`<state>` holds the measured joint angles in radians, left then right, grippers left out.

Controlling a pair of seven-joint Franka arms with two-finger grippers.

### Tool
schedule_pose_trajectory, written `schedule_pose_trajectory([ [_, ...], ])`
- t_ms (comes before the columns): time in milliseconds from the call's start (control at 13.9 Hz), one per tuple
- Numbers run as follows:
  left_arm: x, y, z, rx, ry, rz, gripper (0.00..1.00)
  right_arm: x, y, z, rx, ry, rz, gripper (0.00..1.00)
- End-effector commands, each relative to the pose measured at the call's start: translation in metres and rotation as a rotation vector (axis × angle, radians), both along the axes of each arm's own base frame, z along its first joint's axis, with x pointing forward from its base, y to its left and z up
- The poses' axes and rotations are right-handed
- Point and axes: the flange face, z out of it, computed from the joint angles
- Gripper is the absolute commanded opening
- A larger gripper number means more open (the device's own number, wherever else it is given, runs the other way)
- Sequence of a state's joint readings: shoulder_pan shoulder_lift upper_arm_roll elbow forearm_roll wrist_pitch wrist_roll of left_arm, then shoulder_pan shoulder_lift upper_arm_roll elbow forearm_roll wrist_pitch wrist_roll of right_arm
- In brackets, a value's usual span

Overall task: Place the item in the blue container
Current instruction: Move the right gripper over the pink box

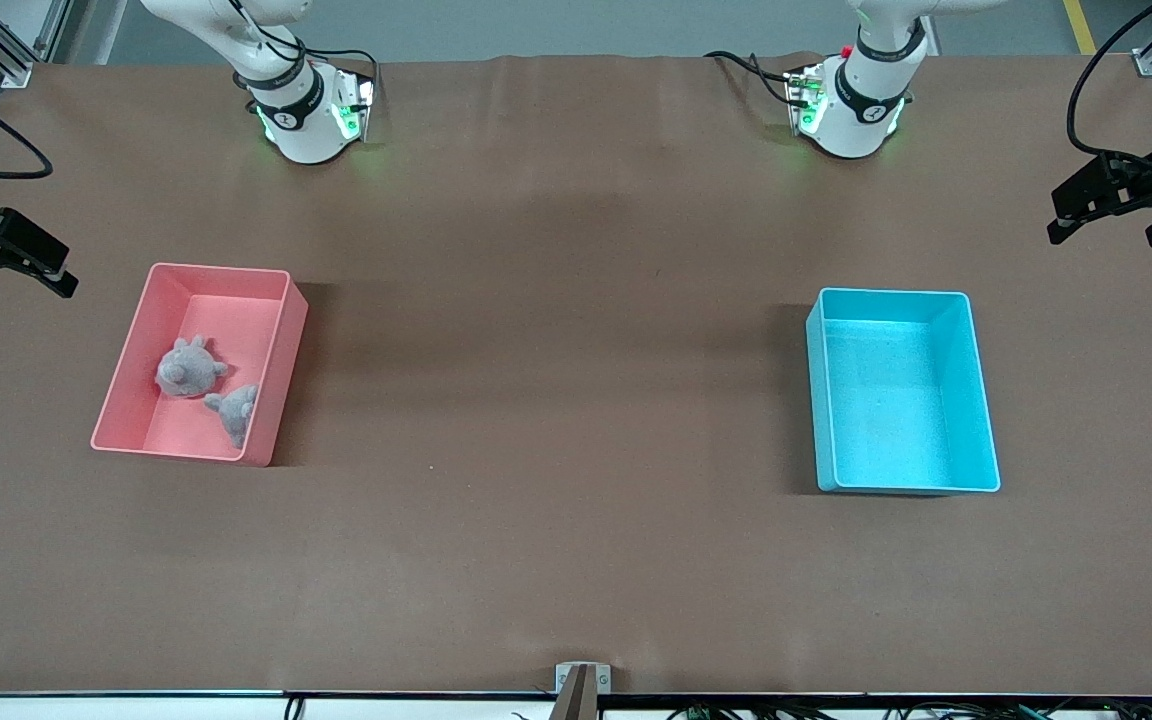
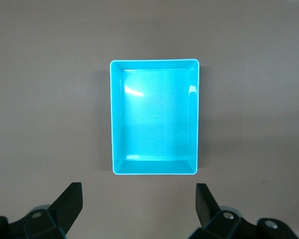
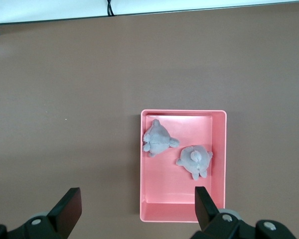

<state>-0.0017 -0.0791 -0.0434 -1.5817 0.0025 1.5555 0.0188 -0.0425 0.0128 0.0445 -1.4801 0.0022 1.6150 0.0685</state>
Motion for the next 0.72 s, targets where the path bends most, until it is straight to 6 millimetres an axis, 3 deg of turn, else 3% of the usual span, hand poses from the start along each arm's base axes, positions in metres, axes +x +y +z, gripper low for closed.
schedule_pose_trajectory([
  [0,-0.0063,-0.0001,0.006,0.004,0.008,-0.02,1.0,0.0014,0.0007,0.0019,0.013,0.004,-0.009,1.0],
  [647,-0.0051,0.0023,0.0106,0.003,-0.001,-0.016,1.0,0.0046,0.0049,-0.0039,0.014,0.013,-0.005,1.0],
])
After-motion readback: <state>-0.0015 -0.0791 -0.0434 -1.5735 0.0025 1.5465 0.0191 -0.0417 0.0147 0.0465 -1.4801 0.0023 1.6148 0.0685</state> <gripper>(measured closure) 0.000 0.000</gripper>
